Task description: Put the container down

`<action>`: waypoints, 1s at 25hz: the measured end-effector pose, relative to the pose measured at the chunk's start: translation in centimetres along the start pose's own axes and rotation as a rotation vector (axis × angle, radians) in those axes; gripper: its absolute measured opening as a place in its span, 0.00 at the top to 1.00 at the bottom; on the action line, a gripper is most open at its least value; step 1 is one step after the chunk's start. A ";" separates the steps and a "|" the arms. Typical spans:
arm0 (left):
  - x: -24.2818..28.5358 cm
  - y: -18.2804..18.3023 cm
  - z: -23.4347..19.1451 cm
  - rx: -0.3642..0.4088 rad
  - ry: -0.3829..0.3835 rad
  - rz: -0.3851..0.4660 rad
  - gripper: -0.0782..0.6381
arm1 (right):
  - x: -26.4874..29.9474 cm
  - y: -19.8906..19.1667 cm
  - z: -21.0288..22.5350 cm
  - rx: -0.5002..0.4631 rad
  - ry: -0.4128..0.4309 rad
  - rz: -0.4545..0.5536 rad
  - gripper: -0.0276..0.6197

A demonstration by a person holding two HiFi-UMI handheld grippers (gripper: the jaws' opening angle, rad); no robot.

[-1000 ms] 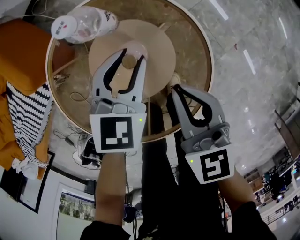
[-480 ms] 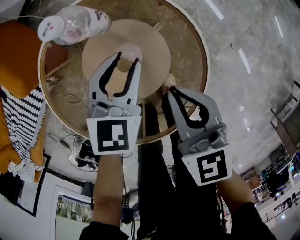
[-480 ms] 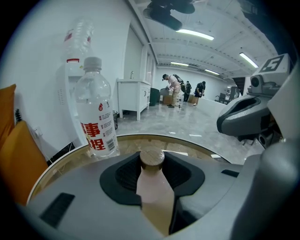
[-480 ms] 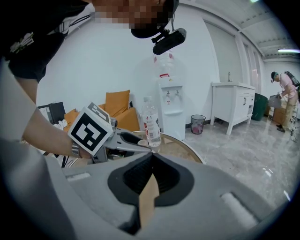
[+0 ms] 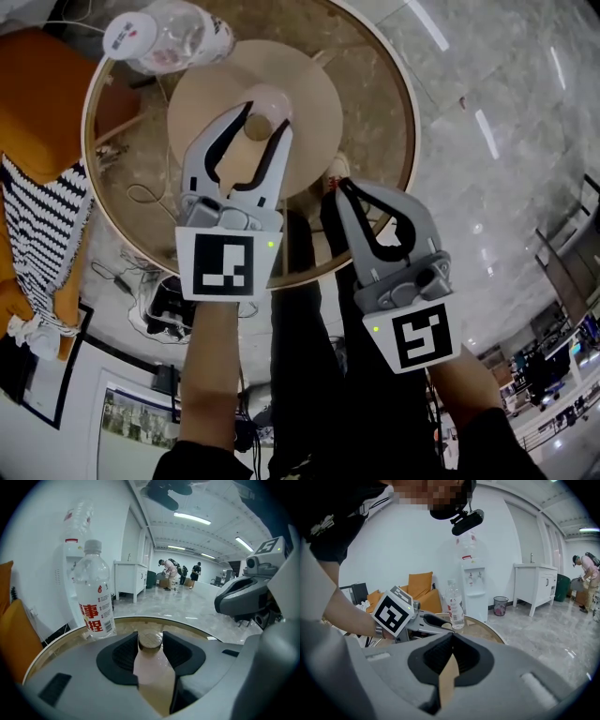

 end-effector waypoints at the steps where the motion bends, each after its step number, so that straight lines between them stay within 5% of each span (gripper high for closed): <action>1: -0.2 0.2 -0.1 0.006 0.002 0.005 0.66 | -0.1 0.2 -0.1 -0.003 0.002 0.003 0.96; 10: -3.5 2.0 -0.8 0.051 0.065 0.044 0.66 | -1.4 1.7 -0.1 -0.040 -0.010 0.009 0.96; 14: -6.3 1.4 -1.3 0.034 0.112 0.037 0.85 | -1.8 1.9 -0.9 -0.037 -0.014 0.016 0.96; 25: -15.1 4.2 -0.4 0.029 0.080 0.061 0.87 | -2.1 6.5 -6.3 -0.014 0.063 0.085 0.96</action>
Point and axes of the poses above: the fingertips, and each gripper's own axes: x forward along the fingers, z to its right, y out of its top, the point moved 2 cm from there along -x, backward along the fingers, and after that the axes turned 11 degrees about y, right-handed, at the moved point
